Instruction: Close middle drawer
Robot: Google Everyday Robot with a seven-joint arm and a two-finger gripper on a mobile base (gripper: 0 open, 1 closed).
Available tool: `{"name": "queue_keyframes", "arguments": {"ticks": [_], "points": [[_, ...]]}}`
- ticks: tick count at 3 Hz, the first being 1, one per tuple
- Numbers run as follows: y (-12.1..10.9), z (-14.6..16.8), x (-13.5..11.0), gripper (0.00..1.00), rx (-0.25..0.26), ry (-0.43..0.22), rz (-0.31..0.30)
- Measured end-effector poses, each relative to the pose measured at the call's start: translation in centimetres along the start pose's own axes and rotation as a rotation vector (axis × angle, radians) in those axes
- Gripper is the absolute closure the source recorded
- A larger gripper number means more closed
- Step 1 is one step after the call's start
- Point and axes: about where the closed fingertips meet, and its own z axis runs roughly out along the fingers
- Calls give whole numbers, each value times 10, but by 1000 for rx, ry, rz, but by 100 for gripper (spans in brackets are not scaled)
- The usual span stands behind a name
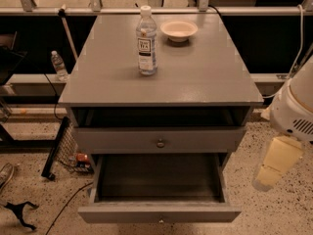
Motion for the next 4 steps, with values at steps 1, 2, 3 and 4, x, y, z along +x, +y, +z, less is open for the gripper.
{"name": "queue_keyframes", "arguments": {"ticks": [1,2,3,4], "points": [[5,16,2,0,2,38,33],[17,55,7,0,-31,61,110],[27,100,9,0,-84,54,177],[34,150,9,0,-138,4,248]]}}
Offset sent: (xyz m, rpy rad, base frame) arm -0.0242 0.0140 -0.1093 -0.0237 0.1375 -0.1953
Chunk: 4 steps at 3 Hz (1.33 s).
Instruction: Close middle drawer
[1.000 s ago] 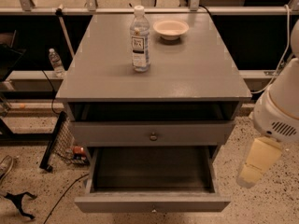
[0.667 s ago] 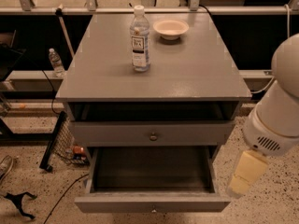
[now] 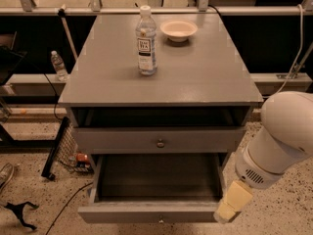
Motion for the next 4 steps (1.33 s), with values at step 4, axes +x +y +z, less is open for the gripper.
{"name": "queue_keyframes", "arguments": {"ticks": [4], "points": [[-33,87,51,0,36,96,204]]}}
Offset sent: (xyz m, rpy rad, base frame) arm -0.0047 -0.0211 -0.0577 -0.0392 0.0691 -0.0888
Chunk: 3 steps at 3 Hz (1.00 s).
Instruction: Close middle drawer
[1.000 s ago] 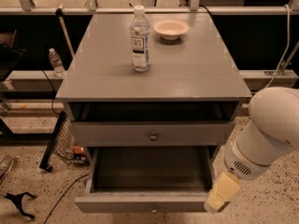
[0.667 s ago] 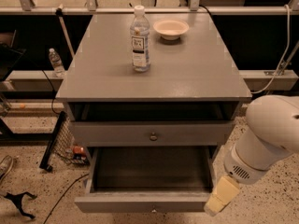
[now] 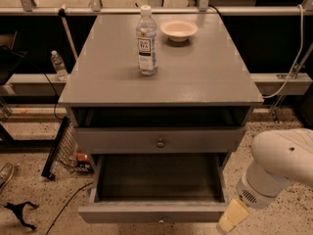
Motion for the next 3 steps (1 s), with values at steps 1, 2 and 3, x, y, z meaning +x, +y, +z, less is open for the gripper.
{"name": "queue_keyframes", "arguments": {"ticks": [1,2,3], "points": [[-10,36,9,0,15,19,64],[-10,36,9,0,15,19,64],[1,60,23,0,-13,50,92]]}}
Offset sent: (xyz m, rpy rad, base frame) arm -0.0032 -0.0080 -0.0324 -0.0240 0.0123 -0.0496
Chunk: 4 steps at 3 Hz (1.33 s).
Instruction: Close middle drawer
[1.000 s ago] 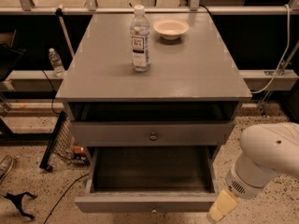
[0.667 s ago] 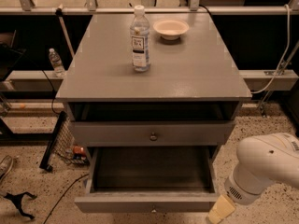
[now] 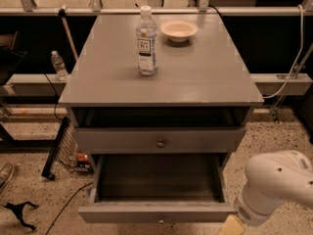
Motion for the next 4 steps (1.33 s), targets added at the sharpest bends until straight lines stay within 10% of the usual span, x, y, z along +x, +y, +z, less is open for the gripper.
{"name": "queue_keyframes", "arguments": {"ticks": [2,4], "points": [[25,96,7,0,-91,14,75],[18,120,-7,0,-105,9,94]]}}
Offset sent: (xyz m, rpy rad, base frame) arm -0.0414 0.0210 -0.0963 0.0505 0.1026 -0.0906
